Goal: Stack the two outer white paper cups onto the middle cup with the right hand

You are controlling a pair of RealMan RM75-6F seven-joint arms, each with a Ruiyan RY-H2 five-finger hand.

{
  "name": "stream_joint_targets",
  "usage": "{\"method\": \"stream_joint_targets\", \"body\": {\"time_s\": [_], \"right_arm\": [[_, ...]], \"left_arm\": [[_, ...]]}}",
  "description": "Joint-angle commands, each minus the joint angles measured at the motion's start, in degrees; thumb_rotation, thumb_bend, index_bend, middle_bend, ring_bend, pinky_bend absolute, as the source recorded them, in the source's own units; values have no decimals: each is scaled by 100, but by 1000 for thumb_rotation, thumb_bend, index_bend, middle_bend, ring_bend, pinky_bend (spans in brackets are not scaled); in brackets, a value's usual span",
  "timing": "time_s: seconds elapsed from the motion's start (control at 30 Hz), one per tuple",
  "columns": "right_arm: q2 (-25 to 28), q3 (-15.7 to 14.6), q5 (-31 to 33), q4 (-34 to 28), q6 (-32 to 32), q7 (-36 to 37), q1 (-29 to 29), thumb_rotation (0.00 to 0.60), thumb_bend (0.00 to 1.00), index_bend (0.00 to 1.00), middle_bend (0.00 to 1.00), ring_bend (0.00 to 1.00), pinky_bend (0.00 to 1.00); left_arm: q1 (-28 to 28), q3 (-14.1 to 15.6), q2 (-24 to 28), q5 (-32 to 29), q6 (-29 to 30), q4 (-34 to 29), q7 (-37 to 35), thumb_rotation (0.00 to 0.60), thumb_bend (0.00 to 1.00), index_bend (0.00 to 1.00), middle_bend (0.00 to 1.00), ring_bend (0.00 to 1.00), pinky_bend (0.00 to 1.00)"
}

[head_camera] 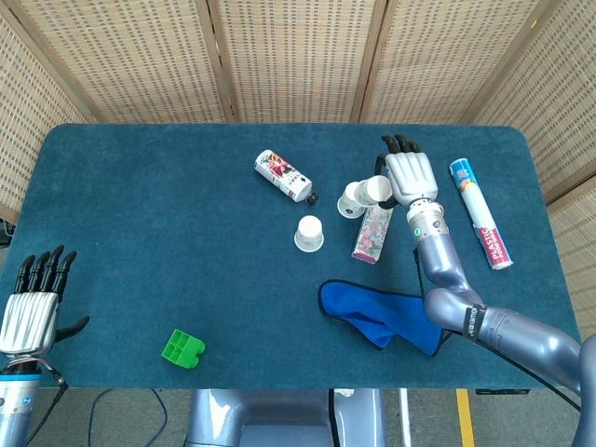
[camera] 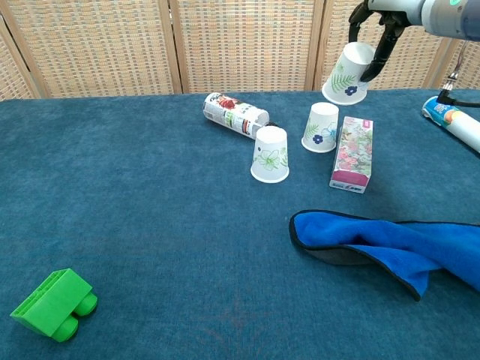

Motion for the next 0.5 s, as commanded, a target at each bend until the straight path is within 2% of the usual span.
{"method": "stream_joint_targets", "body": {"time_s": [0.03, 0.17, 0.5], "right_arm": [[-143, -20, 65, 216, -98, 8, 99, 600, 210, 549, 168, 25, 182], [-423, -74, 150, 707, -250, 14, 220, 600, 210, 548, 168, 26, 181], [-724, -69, 65, 1252, -445, 249, 312, 600, 210, 548, 169, 26, 182]], "left_arm": [[-2, 0, -4, -18, -16, 5, 0, 600, 79, 0, 0, 0, 0], [-7, -12, -21, -42, -21, 22, 30, 600, 79, 0, 0, 0, 0], [-30, -3, -36, -78, -88, 36, 33, 600, 78, 0, 0, 0, 0]]}}
